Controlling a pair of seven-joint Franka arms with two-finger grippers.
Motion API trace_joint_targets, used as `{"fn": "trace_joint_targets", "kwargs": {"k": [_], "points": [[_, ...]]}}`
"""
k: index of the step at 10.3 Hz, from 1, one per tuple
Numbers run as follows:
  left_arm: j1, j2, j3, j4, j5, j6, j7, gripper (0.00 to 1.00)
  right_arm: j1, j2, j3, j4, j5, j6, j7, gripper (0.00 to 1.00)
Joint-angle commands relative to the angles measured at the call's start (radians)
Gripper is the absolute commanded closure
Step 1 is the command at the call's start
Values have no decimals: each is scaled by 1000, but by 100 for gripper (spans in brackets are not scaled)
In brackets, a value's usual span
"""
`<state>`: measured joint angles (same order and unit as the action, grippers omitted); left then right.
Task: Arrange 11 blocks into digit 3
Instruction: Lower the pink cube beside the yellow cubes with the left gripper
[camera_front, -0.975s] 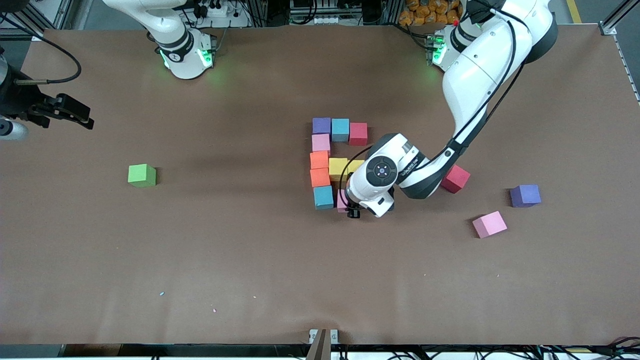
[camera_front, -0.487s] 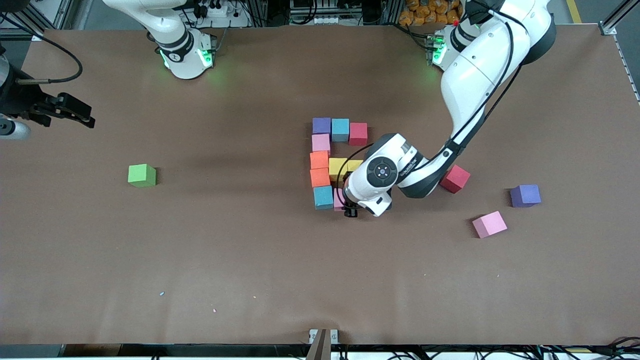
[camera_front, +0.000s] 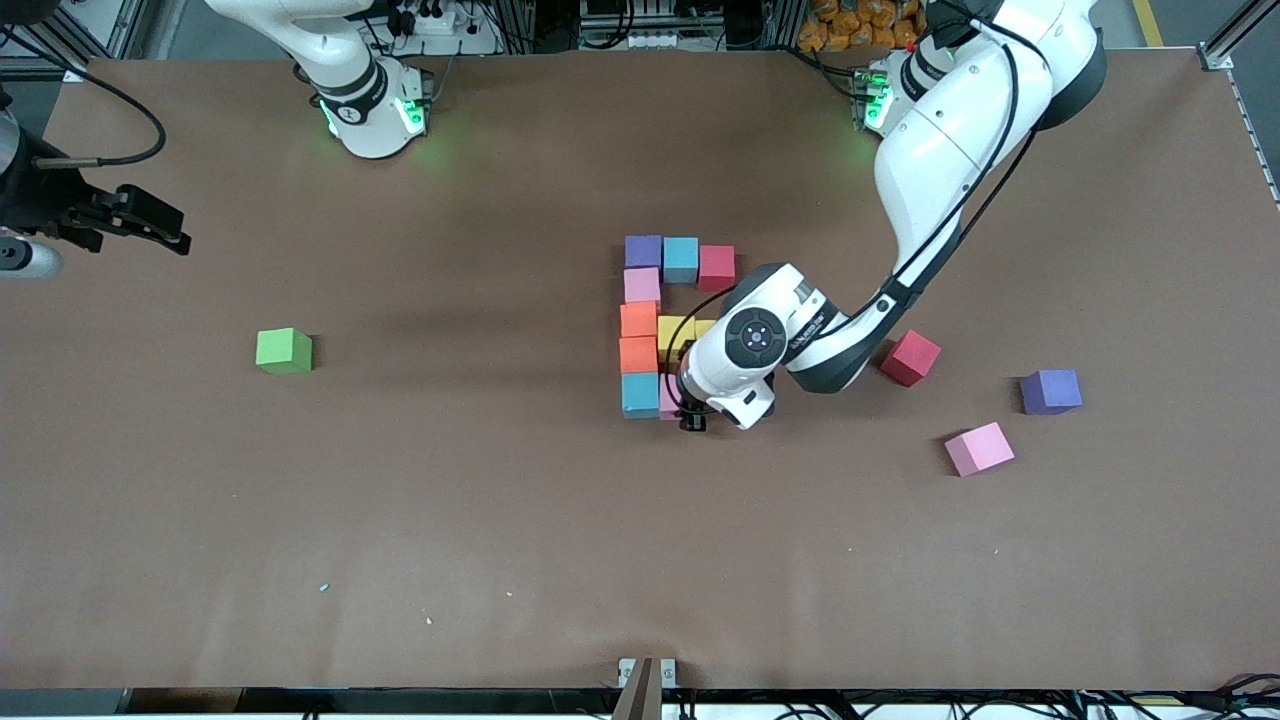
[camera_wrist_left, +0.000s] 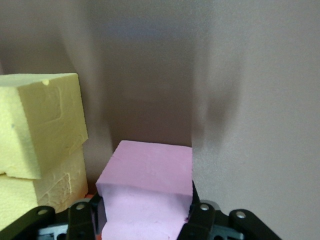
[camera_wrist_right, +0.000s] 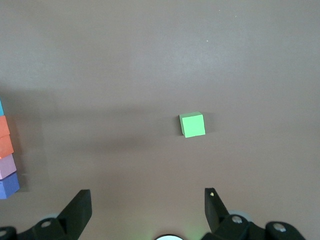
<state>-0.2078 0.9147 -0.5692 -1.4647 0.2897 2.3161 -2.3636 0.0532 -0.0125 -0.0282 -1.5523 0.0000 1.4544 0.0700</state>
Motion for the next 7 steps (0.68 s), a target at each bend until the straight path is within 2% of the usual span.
{"fn": "trace_joint_targets", "kwargs": {"k": [1,4,5,6,7], "points": [[-15,16,9,20,-23,9,-9,95,8,-12,-4,-5,9,-9,5,0],[-13,18,9,21,-23,12,-9,85,8,-12,-4,-5,9,-11,4,0],[-13,16,9,21,-23,12,-8,68,8,-12,-4,-5,9,-11,5,0],[-13,16,9,21,-23,12,-3,30,8,-11,-4,-5,9,-11,4,0],[-16,16,9,21,-14,12,15,0,8,-11,-4,-5,9,-11,4,0]]}}
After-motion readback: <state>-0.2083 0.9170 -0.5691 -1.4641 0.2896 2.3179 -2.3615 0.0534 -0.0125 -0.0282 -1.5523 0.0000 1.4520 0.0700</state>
